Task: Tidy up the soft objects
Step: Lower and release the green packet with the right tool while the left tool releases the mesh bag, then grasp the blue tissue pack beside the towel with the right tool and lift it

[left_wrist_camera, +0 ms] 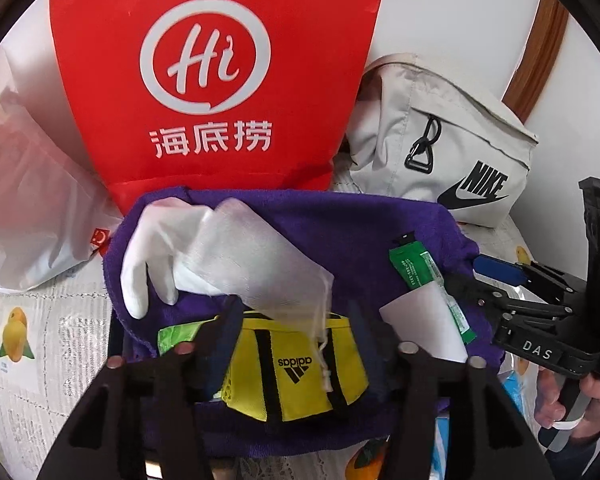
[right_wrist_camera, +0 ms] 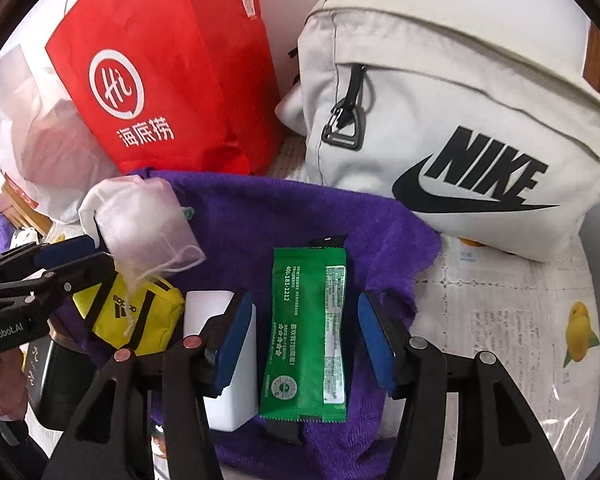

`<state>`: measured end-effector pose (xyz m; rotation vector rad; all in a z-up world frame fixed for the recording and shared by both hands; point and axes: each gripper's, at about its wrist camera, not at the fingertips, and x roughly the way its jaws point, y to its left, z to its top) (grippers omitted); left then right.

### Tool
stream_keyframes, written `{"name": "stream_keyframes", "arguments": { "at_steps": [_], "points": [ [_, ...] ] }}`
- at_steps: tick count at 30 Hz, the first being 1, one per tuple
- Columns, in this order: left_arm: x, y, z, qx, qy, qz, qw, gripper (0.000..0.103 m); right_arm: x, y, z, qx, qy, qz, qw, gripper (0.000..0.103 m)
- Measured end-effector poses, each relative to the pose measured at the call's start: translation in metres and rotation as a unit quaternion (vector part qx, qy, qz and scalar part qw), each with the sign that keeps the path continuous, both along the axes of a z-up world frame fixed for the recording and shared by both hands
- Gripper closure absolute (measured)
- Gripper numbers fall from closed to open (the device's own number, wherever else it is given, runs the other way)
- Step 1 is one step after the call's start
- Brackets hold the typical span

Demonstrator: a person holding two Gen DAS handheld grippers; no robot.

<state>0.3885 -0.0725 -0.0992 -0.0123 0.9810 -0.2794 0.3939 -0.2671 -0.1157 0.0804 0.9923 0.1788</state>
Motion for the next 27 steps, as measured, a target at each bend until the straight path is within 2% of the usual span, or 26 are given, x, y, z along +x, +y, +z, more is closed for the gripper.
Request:
{"name": "stream_keyframes", "arguments": {
  "at_steps": [9, 17, 27],
  "points": [
    [-0.02, 0.004, 0.025, 0.016, -0.013, 0.006, 0.9998, 0.05, -0.026, 0.007, 0.022, 0.003, -0.015, 0.007, 1.0, 0.047],
    [-0.05, 0.011, 0.04, 0.027, -0.018, 0.013, 0.9994, 0.05, -0.071, 0.023, 0.039, 0.001, -0.028, 0.023, 0.999, 0.047],
    [-0.111, 0.015, 0.045, 0.036, -0.016, 0.007, 0.9992, 0.05, -0.131, 0.029, 0.045, 0.01, -0.033, 0.023, 0.999, 0.047]
  ]
}}
